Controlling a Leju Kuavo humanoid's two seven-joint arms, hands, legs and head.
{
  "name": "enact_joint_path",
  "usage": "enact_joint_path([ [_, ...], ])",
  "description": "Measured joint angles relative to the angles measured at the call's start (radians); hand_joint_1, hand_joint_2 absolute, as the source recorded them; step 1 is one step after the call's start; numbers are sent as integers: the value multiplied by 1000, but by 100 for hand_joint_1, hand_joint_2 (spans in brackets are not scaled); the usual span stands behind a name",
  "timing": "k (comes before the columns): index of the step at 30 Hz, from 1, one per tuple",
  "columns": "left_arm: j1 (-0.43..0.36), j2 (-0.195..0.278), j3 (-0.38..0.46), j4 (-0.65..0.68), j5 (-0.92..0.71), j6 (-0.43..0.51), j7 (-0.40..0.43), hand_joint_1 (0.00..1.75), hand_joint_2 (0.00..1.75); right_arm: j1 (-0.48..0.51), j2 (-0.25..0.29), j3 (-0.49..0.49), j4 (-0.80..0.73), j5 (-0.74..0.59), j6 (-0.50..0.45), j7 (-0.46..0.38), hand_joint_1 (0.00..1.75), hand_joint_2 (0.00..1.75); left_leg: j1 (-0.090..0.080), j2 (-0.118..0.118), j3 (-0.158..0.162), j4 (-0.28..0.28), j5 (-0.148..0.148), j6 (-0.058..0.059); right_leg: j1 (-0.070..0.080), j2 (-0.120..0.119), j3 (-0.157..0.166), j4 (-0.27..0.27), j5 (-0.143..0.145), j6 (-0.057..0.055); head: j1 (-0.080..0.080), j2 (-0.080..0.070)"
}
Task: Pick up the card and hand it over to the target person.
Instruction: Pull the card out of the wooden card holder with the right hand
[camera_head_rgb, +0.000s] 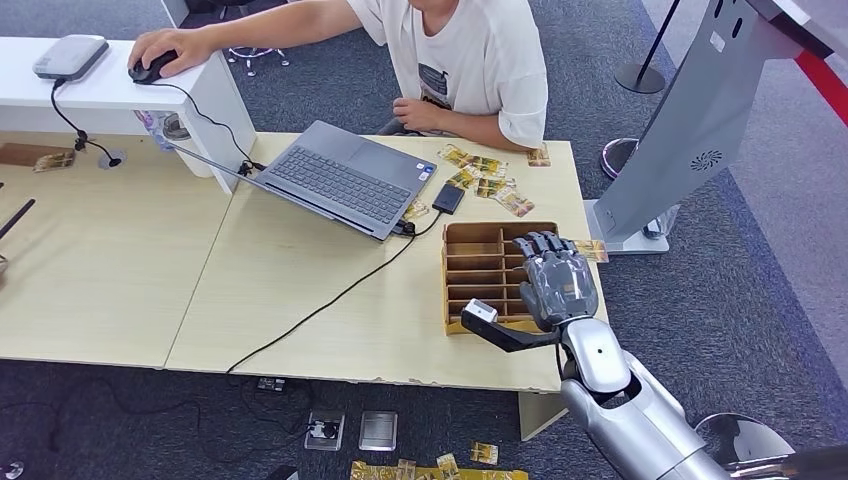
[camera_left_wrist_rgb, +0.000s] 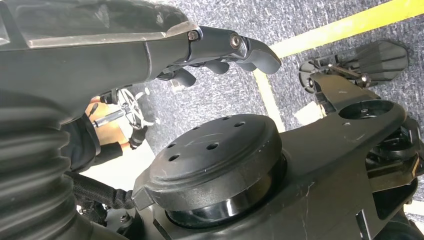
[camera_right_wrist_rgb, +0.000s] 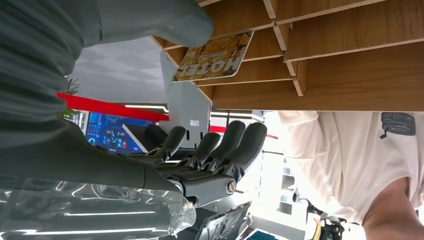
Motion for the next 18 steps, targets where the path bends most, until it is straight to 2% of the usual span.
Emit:
enact_joint_path([
  [18,-1,-3,2,11,1,-4,-2,0,175,-40,8,24,59,28,11,-4,80,175,0,0,0,0,-1,0,0,0,0,0,-1,0,0,0],
])
